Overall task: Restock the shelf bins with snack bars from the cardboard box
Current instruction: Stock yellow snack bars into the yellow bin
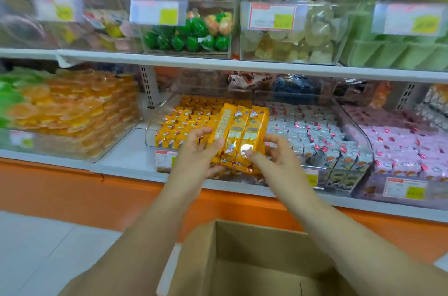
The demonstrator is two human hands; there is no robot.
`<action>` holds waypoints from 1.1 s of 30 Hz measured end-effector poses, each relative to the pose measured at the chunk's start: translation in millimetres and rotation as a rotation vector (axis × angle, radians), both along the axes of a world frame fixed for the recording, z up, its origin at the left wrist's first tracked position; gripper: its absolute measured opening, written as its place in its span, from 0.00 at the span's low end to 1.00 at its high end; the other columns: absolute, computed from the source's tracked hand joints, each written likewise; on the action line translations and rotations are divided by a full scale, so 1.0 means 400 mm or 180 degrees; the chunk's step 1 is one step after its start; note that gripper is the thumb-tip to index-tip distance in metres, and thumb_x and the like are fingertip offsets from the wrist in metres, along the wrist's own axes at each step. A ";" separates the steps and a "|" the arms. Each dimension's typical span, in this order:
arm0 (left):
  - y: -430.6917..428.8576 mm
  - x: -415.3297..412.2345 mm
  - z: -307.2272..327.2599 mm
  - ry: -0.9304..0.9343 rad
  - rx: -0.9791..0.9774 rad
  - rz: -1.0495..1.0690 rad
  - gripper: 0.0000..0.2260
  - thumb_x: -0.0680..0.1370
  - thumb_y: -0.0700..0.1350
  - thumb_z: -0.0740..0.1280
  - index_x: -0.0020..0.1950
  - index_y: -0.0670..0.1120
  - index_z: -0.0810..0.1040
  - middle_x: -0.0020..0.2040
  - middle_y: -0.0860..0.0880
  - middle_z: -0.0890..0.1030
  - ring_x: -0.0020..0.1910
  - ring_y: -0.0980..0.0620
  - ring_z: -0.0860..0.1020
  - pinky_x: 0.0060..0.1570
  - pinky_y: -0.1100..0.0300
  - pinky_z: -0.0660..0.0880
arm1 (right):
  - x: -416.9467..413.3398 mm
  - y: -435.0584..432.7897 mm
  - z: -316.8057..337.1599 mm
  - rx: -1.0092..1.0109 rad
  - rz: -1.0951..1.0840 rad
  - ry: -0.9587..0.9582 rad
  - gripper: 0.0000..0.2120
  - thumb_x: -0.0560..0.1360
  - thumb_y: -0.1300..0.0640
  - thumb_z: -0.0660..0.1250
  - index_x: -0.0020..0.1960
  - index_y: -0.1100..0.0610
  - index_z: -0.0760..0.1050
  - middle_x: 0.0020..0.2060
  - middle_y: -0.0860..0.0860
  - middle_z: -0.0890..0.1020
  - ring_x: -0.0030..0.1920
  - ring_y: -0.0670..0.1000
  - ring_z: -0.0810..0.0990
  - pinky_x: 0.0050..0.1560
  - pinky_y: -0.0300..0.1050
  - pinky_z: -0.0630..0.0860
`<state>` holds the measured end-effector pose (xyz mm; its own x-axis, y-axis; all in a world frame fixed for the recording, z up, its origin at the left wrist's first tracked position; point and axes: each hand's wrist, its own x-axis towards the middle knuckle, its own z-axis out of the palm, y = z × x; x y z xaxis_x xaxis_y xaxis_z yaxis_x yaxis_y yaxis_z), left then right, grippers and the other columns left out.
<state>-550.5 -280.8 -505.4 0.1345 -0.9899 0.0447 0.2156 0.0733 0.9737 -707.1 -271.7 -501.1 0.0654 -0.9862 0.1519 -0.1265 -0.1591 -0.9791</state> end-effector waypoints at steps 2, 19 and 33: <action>-0.041 0.041 0.013 -0.0097 -0.0074 0.0038 0.12 0.76 0.43 0.68 0.58 0.54 0.72 0.55 0.48 0.80 0.51 0.51 0.81 0.46 0.55 0.81 | 0.043 -0.051 0.014 -0.0091 -0.0007 0.0168 0.17 0.74 0.52 0.70 0.59 0.47 0.67 0.48 0.42 0.79 0.46 0.43 0.80 0.46 0.42 0.79; -0.281 0.185 -0.108 -0.1493 -0.0508 0.0861 0.20 0.74 0.46 0.71 0.61 0.64 0.73 0.63 0.51 0.74 0.56 0.51 0.78 0.56 0.51 0.77 | 0.204 -0.355 -0.012 -0.0644 -0.0454 0.2681 0.08 0.70 0.46 0.69 0.46 0.47 0.74 0.52 0.47 0.74 0.56 0.52 0.74 0.56 0.46 0.69; -0.245 0.157 -0.070 -0.2760 -0.0409 0.1081 0.37 0.76 0.46 0.70 0.77 0.60 0.51 0.77 0.53 0.49 0.62 0.51 0.74 0.54 0.56 0.76 | 0.226 -0.341 -0.007 -0.1569 -0.0545 0.4085 0.26 0.68 0.34 0.65 0.62 0.45 0.71 0.57 0.44 0.76 0.63 0.50 0.67 0.69 0.52 0.56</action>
<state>-487.7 -378.6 -533.2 0.2839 -0.8843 0.3707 -0.6338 0.1171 0.7646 -616.8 -408.1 -503.7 0.3079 -0.8587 0.4097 -0.9395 -0.3424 -0.0116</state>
